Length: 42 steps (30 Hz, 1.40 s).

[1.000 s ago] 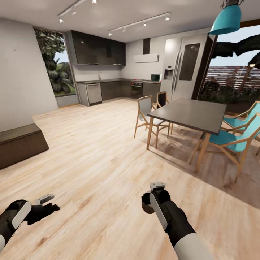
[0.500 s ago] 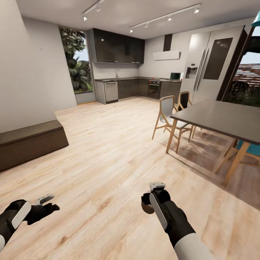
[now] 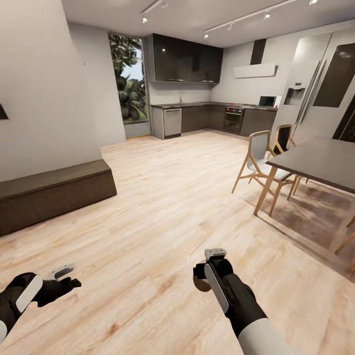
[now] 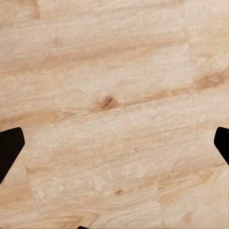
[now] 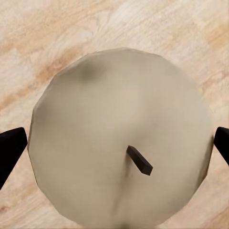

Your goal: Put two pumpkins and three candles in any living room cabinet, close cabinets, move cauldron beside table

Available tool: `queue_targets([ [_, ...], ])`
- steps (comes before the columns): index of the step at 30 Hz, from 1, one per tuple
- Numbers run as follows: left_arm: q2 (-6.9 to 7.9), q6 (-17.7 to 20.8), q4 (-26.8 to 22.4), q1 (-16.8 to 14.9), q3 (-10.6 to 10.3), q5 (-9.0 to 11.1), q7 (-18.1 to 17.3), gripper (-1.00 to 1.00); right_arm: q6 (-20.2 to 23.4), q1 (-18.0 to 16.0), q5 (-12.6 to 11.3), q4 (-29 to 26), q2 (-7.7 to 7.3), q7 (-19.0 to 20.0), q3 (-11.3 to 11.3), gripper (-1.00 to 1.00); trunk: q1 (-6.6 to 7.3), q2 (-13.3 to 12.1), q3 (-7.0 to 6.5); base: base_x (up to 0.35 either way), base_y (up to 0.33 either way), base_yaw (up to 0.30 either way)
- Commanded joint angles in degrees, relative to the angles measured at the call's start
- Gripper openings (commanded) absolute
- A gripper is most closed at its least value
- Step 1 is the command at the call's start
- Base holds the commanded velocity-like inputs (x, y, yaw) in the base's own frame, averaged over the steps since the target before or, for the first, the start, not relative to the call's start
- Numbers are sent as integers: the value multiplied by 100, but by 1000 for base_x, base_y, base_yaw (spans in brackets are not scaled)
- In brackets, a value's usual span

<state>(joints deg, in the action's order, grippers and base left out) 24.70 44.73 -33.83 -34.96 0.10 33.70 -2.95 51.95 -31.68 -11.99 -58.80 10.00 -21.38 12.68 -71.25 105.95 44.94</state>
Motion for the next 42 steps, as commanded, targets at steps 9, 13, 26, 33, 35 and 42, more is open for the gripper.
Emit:
queue_targets([
  [9,8,18,-1,-2,8,-21,-30,100,-35,-5,-49,-43,0,-38,-7,-100,-1,3,37,155,262,99],
  [13,6,25,-1,-2,8,-21,-24,100,-35,-5,-49,-44,0,-56,4,-100,-1,3,49,20,40,215],
  [26,1,27,-1,-2,14,-21,-21,100,-41,-5,-14,-19,0,-65,20,-100,-1,3,108,12,43,254],
  [33,1,27,-1,-2,16,-21,-21,100,-44,-5,12,-18,0,-68,24,-100,-1,3,143,153,263,249],
  [35,0,27,-1,-2,16,-21,-21,100,-44,-5,12,-18,0,-68,24,-100,-1,3,153,169,284,248],
  [42,0,27,-1,-2,17,-21,-21,100,-50,-5,20,-23,0,-68,24,-100,-1,3,188,170,288,248],
])
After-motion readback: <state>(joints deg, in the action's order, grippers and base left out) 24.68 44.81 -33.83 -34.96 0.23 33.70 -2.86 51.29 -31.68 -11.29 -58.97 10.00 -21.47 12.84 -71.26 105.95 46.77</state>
